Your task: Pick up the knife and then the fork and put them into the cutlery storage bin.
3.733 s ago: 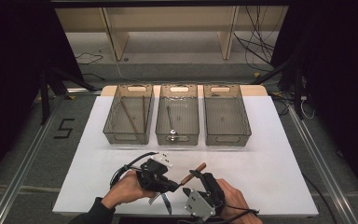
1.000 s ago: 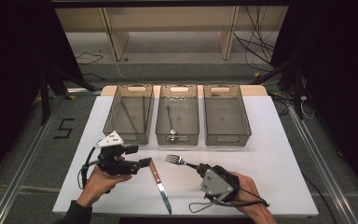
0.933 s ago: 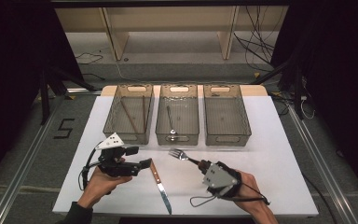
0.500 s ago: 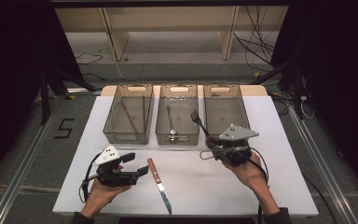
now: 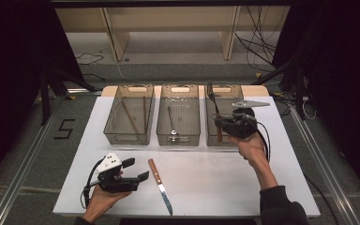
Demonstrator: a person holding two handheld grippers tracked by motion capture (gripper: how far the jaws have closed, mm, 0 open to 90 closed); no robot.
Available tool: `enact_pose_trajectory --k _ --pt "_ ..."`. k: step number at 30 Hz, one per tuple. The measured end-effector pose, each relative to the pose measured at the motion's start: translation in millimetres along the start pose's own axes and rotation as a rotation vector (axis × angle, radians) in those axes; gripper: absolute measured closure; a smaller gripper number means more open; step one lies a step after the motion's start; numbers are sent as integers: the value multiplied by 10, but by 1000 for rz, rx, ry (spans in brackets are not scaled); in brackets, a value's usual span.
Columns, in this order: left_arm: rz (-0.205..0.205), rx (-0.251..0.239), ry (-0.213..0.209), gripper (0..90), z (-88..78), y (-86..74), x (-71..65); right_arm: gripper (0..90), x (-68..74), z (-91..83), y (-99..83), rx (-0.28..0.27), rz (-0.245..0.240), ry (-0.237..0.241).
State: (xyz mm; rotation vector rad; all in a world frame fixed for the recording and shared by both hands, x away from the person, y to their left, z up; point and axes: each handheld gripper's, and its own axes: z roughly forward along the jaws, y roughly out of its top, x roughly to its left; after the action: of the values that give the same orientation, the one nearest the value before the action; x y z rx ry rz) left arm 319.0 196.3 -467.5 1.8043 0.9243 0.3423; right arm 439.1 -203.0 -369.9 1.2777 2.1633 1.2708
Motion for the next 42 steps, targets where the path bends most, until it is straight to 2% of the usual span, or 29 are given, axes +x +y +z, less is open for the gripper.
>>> enact_pose_trajectory --k 4,11,21,30,38,39,42 --pt "-11 -9 -4 196 -2 -22 -3 772 -111 80 95 10 45 -29" --pt "3 -4 -5 180 15 -41 -30 771 -288 237 211 36 121 -81" --pt "11 -21 4 162 6 -52 -26 771 -482 489 198 102 181 -158" --pt "19 -20 6 161 8 -56 -35 770 -555 667 134 159 223 -201" --pt "19 -24 6 161 7 -52 -37 763 -536 741 85 185 228 -213" --pt "18 -24 6 161 7 -53 -37 756 -530 745 80 184 229 -216" --pt "14 -25 6 161 8 -52 -34 634 -534 730 76 177 242 -200"
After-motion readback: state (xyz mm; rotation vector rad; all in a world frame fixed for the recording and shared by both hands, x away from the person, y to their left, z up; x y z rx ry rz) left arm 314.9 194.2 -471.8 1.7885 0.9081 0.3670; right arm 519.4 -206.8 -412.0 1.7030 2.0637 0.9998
